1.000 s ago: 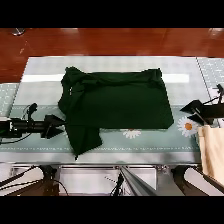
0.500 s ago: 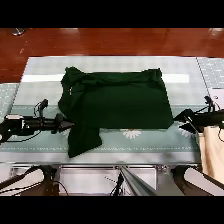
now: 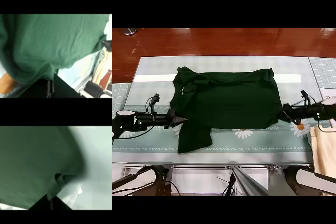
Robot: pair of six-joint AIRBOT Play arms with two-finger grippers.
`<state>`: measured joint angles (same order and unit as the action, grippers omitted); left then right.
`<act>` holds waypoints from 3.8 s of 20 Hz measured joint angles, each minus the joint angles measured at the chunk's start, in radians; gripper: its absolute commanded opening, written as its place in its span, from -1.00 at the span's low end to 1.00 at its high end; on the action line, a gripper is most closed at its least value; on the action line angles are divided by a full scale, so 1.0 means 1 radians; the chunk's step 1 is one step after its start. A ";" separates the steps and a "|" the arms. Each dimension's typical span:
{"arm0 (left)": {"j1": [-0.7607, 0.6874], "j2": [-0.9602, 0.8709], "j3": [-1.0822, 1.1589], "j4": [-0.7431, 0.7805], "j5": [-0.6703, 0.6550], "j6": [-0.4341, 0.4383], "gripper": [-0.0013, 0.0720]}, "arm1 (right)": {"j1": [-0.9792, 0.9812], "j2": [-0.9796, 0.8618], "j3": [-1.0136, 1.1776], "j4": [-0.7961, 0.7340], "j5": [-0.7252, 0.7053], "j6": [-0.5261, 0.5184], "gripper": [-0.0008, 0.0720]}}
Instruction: Fold the shirts.
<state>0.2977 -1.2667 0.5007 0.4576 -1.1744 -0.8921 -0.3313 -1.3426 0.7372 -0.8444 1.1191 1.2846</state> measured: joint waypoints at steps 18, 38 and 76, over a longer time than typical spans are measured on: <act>0.026 0.349 1.558 0.387 -0.107 -0.402 -0.91 | 0.097 0.454 1.313 -0.257 0.185 0.176 -0.90; -0.065 0.619 0.867 0.664 -0.037 -0.442 -0.91 | 0.098 0.670 0.618 -0.355 0.206 0.219 -0.90; -0.241 -0.609 1.175 0.719 -0.196 -0.521 0.65 | 0.121 -0.647 1.060 -0.232 0.306 0.099 0.35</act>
<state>0.0566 -1.8759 1.6760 1.1770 -1.3708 -1.4136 -0.2100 -1.9896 1.7969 -1.0767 1.4250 1.3834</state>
